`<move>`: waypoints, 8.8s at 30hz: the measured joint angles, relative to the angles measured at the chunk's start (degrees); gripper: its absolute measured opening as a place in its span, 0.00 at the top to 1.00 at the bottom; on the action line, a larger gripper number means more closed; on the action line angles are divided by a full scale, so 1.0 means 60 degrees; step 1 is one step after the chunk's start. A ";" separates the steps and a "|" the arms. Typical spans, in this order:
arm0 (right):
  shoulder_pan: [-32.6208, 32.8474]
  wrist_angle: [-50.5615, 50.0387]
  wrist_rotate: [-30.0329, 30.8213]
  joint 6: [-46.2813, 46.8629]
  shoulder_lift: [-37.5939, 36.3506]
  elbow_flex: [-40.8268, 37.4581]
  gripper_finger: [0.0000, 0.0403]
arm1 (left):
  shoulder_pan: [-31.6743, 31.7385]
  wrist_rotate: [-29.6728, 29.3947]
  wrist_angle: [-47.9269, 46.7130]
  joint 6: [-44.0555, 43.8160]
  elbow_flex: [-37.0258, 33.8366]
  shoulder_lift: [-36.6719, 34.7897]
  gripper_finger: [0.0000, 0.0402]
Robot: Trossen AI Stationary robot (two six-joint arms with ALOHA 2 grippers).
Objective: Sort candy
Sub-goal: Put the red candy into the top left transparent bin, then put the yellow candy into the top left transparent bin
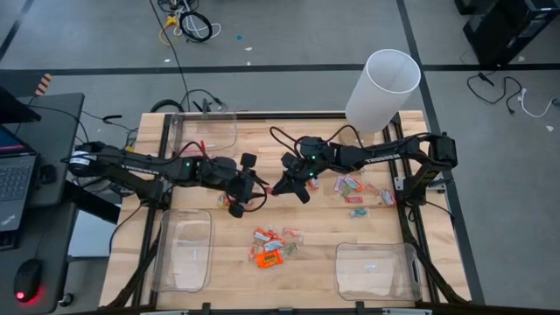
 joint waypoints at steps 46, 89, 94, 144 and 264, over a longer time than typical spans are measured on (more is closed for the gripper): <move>-0.0249 -0.0248 -0.0321 0.0250 0.0000 0.0011 0.74 | 0.0007 -0.0552 -0.0831 -0.0315 0.0191 -0.0573 1.00; -0.0248 -0.1172 0.0447 -0.1804 0.0000 0.0007 0.74 | 0.7423 -0.1874 -0.7319 -0.4404 0.0903 -0.2405 1.00; -0.0248 -0.1338 0.0921 -0.1889 0.0000 0.0004 0.74 | 0.8191 -0.1869 -0.7479 -0.3962 0.0903 -0.1489 1.00; -0.0248 -0.1421 0.1384 -0.2084 0.0000 0.0000 0.74 | 0.9541 -0.2535 -0.6193 -0.2820 0.0896 0.1388 0.97; -0.0621 -0.2436 0.9622 -0.4498 0.2422 0.0036 0.62 | 0.4630 -0.1053 -0.6025 -0.3071 0.4346 0.0616 0.75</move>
